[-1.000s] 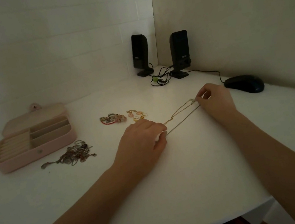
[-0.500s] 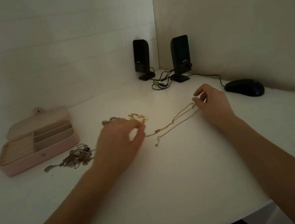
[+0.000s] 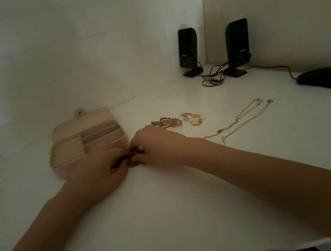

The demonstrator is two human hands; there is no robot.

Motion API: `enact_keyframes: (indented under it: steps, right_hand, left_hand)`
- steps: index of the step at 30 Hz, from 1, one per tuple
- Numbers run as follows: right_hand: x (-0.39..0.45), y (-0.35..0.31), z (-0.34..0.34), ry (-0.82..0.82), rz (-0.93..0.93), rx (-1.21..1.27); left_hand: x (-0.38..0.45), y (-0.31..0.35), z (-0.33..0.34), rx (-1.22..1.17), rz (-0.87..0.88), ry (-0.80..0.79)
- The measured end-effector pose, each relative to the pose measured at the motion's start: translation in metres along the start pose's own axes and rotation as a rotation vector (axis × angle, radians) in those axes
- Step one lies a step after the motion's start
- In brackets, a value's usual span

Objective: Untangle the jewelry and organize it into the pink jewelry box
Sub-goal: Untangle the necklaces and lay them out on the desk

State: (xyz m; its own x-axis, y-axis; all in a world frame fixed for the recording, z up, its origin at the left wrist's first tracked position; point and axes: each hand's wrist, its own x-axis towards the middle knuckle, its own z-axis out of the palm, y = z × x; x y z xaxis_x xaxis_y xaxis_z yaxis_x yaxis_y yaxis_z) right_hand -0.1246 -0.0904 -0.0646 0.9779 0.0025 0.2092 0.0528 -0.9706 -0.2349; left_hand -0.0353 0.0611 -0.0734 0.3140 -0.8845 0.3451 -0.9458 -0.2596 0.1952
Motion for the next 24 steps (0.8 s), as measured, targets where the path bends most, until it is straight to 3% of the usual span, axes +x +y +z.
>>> enact_keyframes:
  steps: [3,12,18,24]
  right_hand:
    - [0.007,0.003,0.008,0.120,0.042,0.099]
    - [0.000,0.012,0.013,0.251,0.124,0.344]
    - [-0.010,0.018,0.011,0.183,0.043,0.304]
    - [-0.007,0.008,0.014,0.246,0.012,0.215]
  left_hand:
    - [0.003,-0.009,0.005,0.023,-0.002,0.077]
    - [0.000,-0.006,0.006,-0.008,-0.076,0.195]
    - [-0.004,0.000,0.005,-0.121,-0.202,0.281]
    - [-0.003,0.004,0.006,-0.168,-0.252,0.305]
